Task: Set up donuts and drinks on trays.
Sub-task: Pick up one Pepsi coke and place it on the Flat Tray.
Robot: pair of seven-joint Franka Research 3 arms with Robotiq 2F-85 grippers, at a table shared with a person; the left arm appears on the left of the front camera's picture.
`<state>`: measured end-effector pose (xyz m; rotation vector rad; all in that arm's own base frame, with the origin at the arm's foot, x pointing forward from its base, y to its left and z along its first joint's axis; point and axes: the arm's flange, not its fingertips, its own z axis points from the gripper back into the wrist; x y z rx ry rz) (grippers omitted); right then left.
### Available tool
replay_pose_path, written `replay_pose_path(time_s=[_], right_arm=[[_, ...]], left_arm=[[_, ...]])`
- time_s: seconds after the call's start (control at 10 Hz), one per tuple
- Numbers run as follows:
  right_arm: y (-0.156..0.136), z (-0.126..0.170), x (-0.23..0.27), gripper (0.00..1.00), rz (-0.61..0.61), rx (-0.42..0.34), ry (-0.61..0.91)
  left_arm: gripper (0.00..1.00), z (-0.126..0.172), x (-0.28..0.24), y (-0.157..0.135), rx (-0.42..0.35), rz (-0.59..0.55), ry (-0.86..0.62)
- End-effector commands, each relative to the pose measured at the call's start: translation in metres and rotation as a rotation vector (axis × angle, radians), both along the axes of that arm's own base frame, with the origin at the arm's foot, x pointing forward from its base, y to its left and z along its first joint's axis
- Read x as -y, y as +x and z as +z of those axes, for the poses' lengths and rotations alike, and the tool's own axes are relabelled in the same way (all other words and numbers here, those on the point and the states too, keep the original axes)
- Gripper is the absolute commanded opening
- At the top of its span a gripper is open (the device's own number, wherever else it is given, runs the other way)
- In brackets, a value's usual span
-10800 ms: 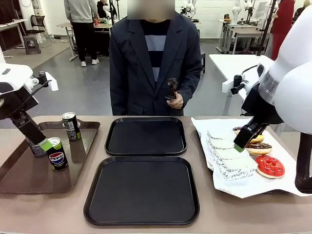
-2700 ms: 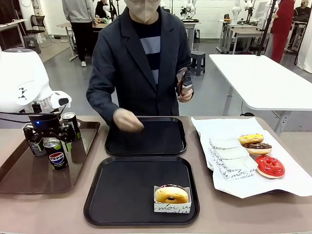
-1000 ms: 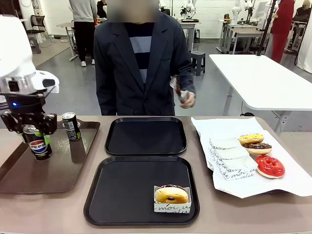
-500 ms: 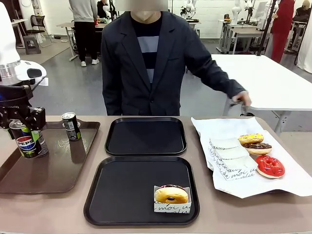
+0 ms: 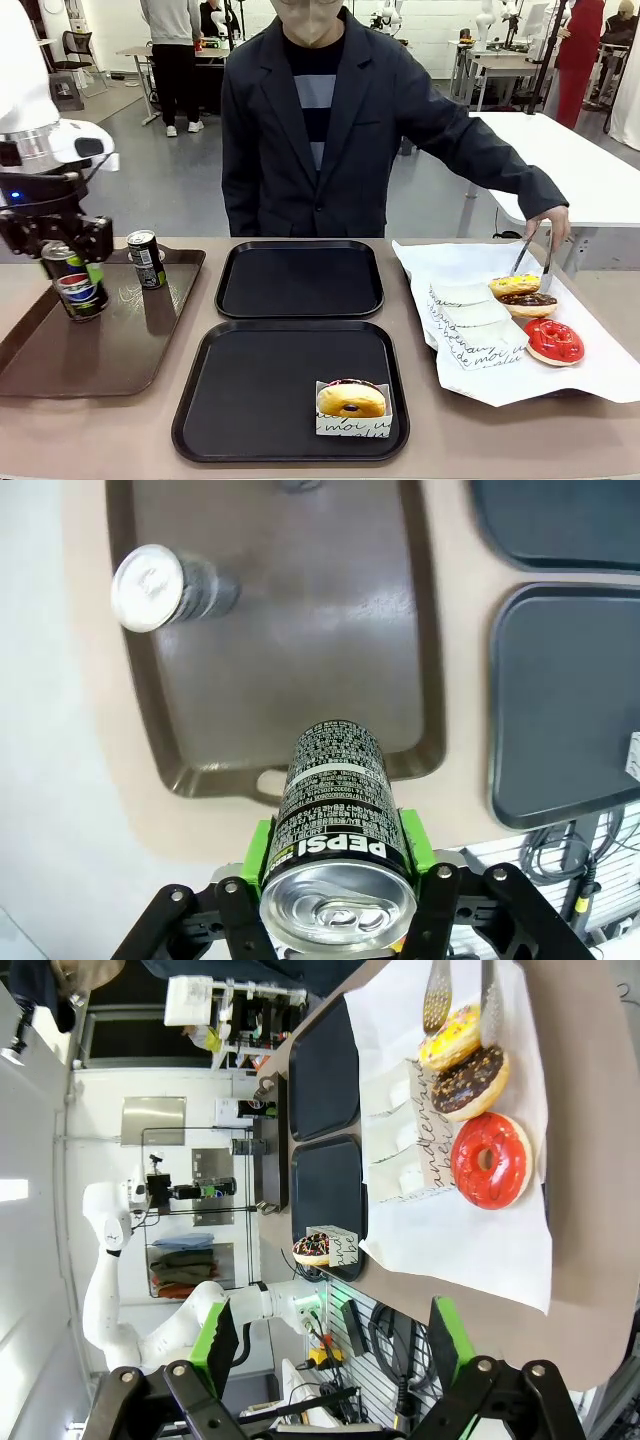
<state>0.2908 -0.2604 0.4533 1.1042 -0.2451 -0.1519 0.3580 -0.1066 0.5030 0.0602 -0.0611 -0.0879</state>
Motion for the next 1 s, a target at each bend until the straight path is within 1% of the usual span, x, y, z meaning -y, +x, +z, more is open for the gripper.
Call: replay_pose_path(time_s=[0.0,0.2,0.3,0.6,0.9], right_arm=[[0.000,0.000,0.002,1.00,0.004,0.022,0.012],[0.000,0.000,0.002,1.00,0.004,0.022,0.012],[0.000,0.000,0.002,1.00,0.004,0.022,0.012],[0.000,0.000,0.002,1.00,0.004,0.022,0.012],[0.000,0.000,0.002,1.00,0.004,0.022,0.012]], left_arm=[[0.59,0.012,0.042,-0.006,0.064,-0.056,-0.014],[0.59,0.015,0.085,-0.005,0.058,-0.108,-0.013],[0.59,0.012,0.108,-0.001,0.053,-0.141,-0.003],[0.59,-0.009,0.166,0.010,0.014,-0.247,-0.020],[0.59,-0.034,0.202,0.026,-0.036,-0.328,-0.022]])
